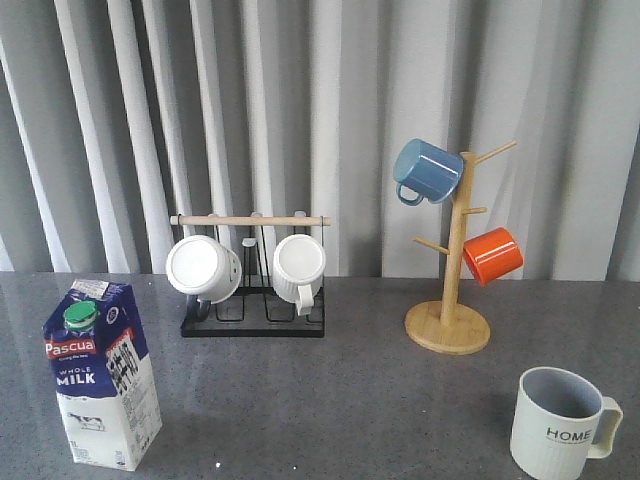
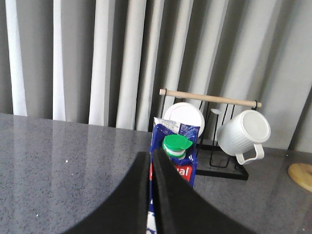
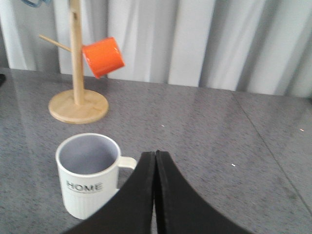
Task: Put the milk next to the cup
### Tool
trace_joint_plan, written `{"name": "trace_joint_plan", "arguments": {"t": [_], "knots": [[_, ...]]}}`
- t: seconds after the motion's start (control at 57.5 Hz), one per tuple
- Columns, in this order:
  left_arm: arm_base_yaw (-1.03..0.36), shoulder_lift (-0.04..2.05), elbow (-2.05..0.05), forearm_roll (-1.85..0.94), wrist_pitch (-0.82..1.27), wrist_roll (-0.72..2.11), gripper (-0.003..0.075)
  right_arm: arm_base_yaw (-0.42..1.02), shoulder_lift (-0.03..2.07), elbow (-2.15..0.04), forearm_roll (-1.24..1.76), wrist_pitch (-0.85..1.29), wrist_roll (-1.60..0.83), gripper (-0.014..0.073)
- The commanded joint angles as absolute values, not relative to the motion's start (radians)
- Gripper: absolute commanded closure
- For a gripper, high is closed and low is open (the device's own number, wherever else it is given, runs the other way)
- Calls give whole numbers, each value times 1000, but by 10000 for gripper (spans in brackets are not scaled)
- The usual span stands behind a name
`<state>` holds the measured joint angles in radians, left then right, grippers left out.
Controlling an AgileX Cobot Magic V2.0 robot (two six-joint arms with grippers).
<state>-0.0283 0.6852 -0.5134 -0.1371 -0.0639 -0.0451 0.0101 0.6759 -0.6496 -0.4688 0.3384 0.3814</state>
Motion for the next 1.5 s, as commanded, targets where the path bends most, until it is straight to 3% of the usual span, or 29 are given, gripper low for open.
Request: {"name": "trace_joint_plan", "arguments": {"t": [0.0,0.122,0.348,0.47,1.096,1.287,1.409,1.479], "knots": [[-34,711,-554,-146,-205,-44,698,19,702,-683,-498,265,458,573],[-34,752,-554,-143,-250,-11,602,19,726,-683,-539,281,522,461],[-34,853,-554,-146,-301,0,272,19,730,-686,-611,277,532,101],[-34,880,-554,-146,-331,0,168,19,730,-686,-652,279,530,-20],[-34,885,-554,-146,-331,0,150,19,730,-686,-596,269,485,30],[-34,885,-554,-146,-331,0,150,17,751,-633,-202,105,-39,30],[-34,885,-554,-146,-331,0,150,17,763,-513,127,-104,-390,30],[-34,885,-554,-146,-331,0,150,17,770,-433,202,-267,-473,30]]}}
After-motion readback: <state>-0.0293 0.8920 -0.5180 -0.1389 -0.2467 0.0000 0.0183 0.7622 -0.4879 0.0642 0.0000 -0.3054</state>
